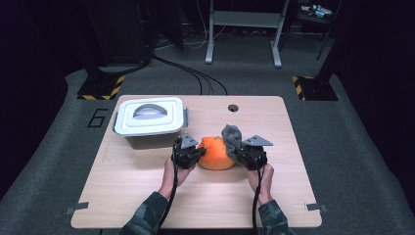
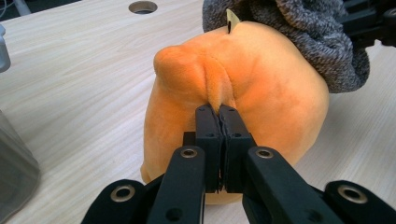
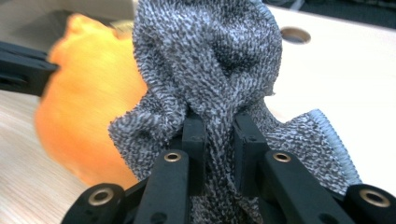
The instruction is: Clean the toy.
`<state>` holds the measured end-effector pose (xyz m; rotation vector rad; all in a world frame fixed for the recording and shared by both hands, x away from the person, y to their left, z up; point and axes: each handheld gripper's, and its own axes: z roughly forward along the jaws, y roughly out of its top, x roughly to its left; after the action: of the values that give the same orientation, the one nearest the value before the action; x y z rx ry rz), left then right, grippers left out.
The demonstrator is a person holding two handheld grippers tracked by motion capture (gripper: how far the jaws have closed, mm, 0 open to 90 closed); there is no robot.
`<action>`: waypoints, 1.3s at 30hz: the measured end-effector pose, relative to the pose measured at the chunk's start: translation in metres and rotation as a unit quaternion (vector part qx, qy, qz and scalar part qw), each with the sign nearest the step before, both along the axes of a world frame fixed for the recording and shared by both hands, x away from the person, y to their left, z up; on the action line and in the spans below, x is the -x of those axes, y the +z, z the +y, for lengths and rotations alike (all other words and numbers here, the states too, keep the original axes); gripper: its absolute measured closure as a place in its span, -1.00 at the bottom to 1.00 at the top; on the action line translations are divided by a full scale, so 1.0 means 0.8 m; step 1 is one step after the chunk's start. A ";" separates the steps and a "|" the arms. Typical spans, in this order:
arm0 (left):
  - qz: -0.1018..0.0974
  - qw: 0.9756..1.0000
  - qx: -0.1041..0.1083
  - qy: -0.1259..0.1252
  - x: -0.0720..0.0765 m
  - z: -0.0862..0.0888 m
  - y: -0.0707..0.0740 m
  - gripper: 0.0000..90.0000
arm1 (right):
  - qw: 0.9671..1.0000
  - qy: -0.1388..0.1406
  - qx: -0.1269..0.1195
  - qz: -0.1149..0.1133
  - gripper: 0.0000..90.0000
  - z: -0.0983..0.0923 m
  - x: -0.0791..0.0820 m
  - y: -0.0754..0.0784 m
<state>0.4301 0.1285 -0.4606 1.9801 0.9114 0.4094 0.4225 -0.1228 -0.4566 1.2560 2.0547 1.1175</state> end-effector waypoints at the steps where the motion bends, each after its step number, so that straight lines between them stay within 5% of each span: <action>1: 0.000 1.000 0.000 0.000 0.000 0.000 0.000 0.95 | 1.000 -0.002 0.001 0.004 0.72 -0.003 -0.001 -0.002; 15: 0.000 1.000 -0.001 0.000 -0.002 0.002 0.000 0.95 | 0.999 -0.021 0.000 0.039 0.72 -0.018 -0.010 -0.021; 19: 0.001 1.000 0.001 0.006 -0.004 0.004 -0.001 0.95 | 1.000 -0.011 -0.014 -0.009 0.73 -0.014 0.005 -0.007; 24: 0.003 1.000 0.003 0.008 -0.005 0.004 0.000 0.95 | 0.998 0.037 -0.021 -0.037 0.73 0.017 0.022 0.021; 30: 0.005 1.000 0.001 0.013 -0.007 0.006 -0.002 0.95 | 0.997 0.067 0.000 -0.040 0.73 0.053 0.023 0.027; 39: 0.002 1.000 0.002 0.010 -0.009 0.004 -0.003 0.95 | 0.999 0.034 0.021 -0.024 0.73 0.027 0.011 0.012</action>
<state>0.4371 0.1314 -0.4633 1.9705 0.9348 0.4138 0.4136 -0.1012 -0.4473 1.1357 2.0880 1.1171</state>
